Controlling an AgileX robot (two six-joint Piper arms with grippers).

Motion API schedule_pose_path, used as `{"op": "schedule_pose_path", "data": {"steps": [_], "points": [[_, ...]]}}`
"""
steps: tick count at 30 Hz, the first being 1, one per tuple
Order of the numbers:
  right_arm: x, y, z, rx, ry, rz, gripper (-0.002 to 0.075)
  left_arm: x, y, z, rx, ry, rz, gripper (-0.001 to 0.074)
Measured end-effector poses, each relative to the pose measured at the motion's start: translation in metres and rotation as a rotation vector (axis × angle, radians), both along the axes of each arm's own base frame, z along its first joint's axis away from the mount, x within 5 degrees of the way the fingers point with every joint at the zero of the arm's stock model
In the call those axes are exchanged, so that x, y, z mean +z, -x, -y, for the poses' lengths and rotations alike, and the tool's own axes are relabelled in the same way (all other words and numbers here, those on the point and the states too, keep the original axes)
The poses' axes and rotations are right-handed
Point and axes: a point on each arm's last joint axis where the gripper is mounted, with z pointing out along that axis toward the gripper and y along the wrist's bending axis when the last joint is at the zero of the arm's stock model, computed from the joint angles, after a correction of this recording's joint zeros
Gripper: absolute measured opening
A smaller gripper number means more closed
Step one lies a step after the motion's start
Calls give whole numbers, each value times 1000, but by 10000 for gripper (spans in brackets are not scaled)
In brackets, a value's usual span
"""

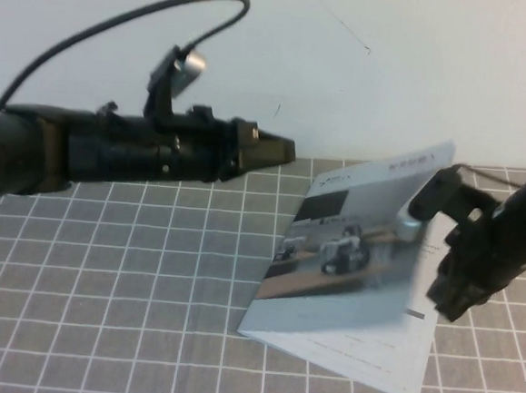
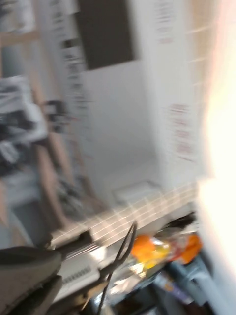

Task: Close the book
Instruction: 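Close the open booklet and leave it lying on the table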

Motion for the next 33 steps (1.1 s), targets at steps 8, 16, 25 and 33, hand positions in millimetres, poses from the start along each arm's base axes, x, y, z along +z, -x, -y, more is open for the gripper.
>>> {"op": "schedule_pose_path", "data": {"steps": [8, 16, 25, 33], "points": [[84, 31, 22, -62, 66, 172, -3, 78, 38, -27, 147, -300, 322, -2], [148, 92, 43, -163, -1, 330, -3, 136, 103, -67, 354, -560, 551, -2], [133, 179, 71, -187, -31, 419, -3, 91, 179, -94, 361, -745, 530, -2], [88, 238, 90, -311, -111, 458, -3, 1, 231, -116, 532, -692, 478, -2]]}}
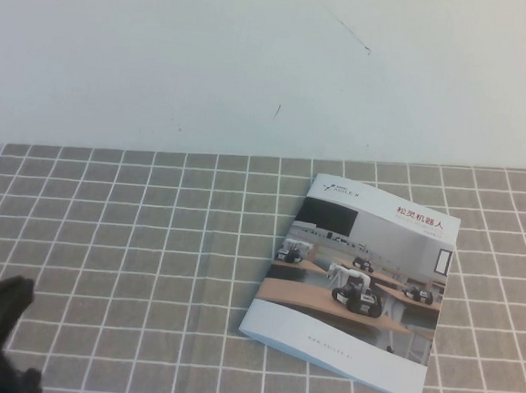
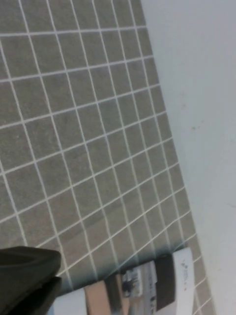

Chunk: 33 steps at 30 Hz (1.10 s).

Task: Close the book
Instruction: 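Close the open booklet and leave it lying on the table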

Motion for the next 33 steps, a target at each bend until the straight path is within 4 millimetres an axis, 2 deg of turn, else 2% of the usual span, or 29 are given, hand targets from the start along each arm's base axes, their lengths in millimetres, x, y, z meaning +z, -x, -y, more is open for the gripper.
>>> {"op": "schedule_pose_path", "data": {"steps": [5, 9, 29, 33], "points": [[-15, 22, 7, -68, -86, 62, -3, -21, 21, -14, 97, 22, 158, -2], [-18, 31, 10, -102, -141, 109, -3, -31, 28, -16, 90, -15, 175, -2], [-22, 35, 11, -125, -162, 68, -3, -32, 29, -16, 84, -23, 175, -2], [-22, 36, 10, -125, -168, 66, -3, -31, 39, -19, 87, -48, 243, -2]]}}
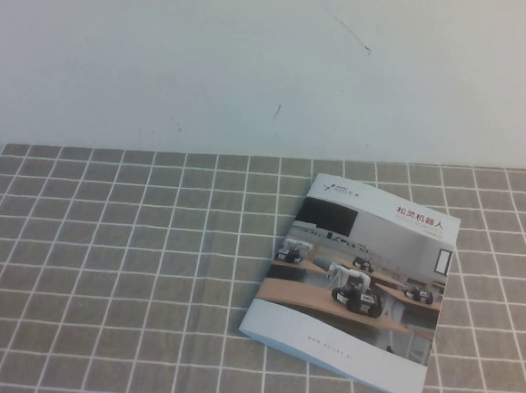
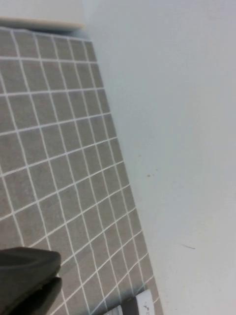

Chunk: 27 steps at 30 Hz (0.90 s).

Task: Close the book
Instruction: 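Close the open booklet and leave it lying on the table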

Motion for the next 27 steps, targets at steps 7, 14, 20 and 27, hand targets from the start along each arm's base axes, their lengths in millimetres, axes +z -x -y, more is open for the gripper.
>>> {"op": "schedule_pose_path", "data": {"steps": [7, 14, 20, 27], "points": [[0, 0, -1, 1, -12, -4, -3, -40, 29, -6, 14, -154, 51, -2], [0, 1, -2, 3, -25, -8, -3, -58, 36, -3, -25, -211, -56, -3], [0, 1, -2, 3, -25, -8, -3, -60, 37, -3, -18, -147, -96, -3], [0, 1, -2, 3, -25, -8, -3, -61, 36, -8, 78, 59, -152, -3]]}}
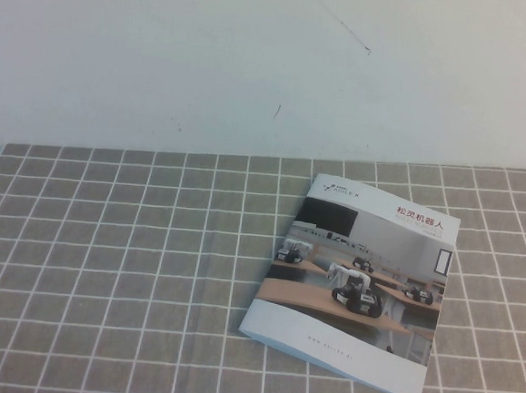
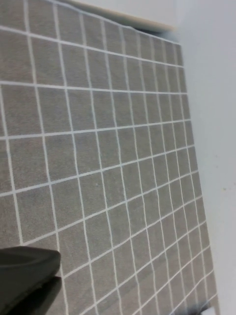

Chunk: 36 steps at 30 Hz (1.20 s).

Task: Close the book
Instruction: 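Close the open booklet and leave it lying on the table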

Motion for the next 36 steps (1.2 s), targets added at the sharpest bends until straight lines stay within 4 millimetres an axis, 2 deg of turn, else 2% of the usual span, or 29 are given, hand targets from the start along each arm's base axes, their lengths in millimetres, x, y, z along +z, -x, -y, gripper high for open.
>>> {"op": "schedule_pose_path", "data": {"steps": [4, 36], "points": [[0, 0, 0, 0, 0, 0, -3, 0, 0, -1, 40, 82, -16, -3], [0, 0, 0, 0, -2, 0, -3, 0, 0, -3, 54, 71, -16, -3]]}}
